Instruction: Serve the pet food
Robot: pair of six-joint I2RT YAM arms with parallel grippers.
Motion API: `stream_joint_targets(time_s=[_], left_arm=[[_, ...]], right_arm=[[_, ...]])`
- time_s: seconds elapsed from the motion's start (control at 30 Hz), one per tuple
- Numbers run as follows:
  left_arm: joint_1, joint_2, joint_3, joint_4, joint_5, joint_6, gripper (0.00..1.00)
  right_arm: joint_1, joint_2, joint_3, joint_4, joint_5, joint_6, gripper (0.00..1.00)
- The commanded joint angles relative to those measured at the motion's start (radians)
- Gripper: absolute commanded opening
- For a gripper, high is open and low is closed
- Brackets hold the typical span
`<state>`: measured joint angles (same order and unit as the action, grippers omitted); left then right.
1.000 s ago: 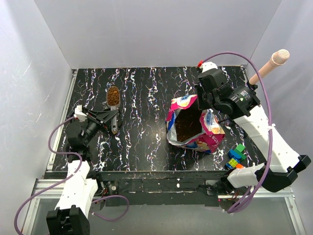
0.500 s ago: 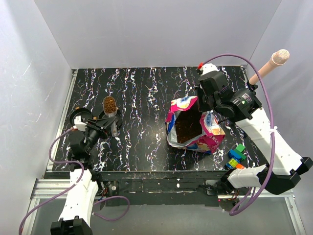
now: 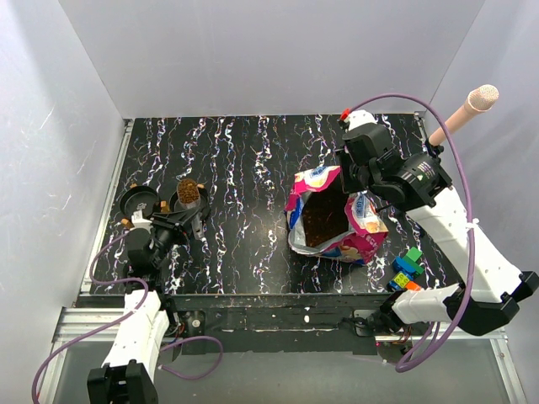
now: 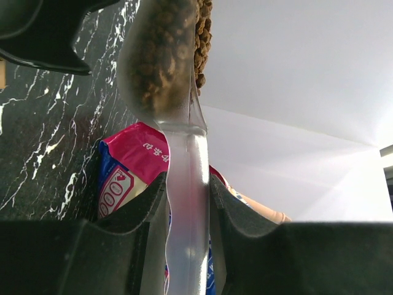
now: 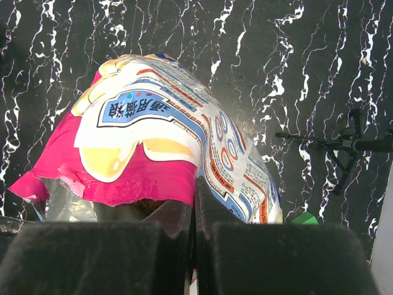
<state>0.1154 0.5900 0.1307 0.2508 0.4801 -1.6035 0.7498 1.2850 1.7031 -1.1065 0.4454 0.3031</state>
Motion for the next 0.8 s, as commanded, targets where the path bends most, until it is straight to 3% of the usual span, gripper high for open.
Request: stream_joint_targets(time_s=[0.0, 0.37, 0.77], left_arm=[[0.004, -0.002, -0.031, 0.073, -0.040, -0.035, 0.00], [0.006, -0.052, -0.063, -0.048, -0.078, -0.081, 0.00], [0.006, 0.195, 0.066, -0.113, -0.031, -0.073, 0.00]], right_arm=[[0.006, -0.104, 0.036, 0.146, 0.061, -0.004, 0.01], [0.006, -0.098, 0.041, 0.151, 0.065, -0.007, 0.01], [0.006, -0.095, 0.032, 0.160, 0.081, -0.015, 0.01]])
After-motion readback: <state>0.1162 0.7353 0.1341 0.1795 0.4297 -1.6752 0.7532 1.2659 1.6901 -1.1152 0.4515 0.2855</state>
